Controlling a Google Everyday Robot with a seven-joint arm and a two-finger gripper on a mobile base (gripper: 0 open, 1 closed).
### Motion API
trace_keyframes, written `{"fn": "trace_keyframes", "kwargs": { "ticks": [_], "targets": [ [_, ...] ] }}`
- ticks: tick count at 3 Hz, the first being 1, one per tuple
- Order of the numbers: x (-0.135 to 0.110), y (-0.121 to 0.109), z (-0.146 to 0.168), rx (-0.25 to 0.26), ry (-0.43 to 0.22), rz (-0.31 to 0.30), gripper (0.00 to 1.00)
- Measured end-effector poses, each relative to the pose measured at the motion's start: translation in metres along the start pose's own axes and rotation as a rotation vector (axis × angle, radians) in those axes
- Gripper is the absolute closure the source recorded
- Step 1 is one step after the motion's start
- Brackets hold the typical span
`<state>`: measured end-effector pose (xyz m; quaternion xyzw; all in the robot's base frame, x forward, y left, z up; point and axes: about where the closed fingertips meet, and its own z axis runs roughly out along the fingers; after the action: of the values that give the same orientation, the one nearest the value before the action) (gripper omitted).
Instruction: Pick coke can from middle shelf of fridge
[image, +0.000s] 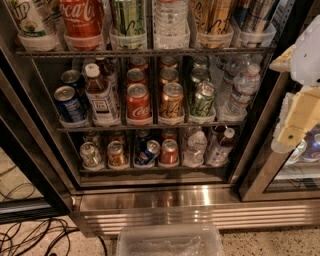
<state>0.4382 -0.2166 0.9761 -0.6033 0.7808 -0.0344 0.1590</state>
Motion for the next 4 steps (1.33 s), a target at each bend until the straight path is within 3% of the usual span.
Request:
{"fn": "trace_keyframes", "kwargs": {
  "ticks": [1, 2, 4],
  "targets": [
    [-0.003, 0.0, 0.0, 0.009, -0.001, 0.0, 0.0],
    [-0.011, 0.012, 0.022, 0.019, -0.02, 0.001, 0.0],
    [-0.058, 0.067, 0.121, -0.029, -0.201, 0.005, 0.0]
  ]
}}
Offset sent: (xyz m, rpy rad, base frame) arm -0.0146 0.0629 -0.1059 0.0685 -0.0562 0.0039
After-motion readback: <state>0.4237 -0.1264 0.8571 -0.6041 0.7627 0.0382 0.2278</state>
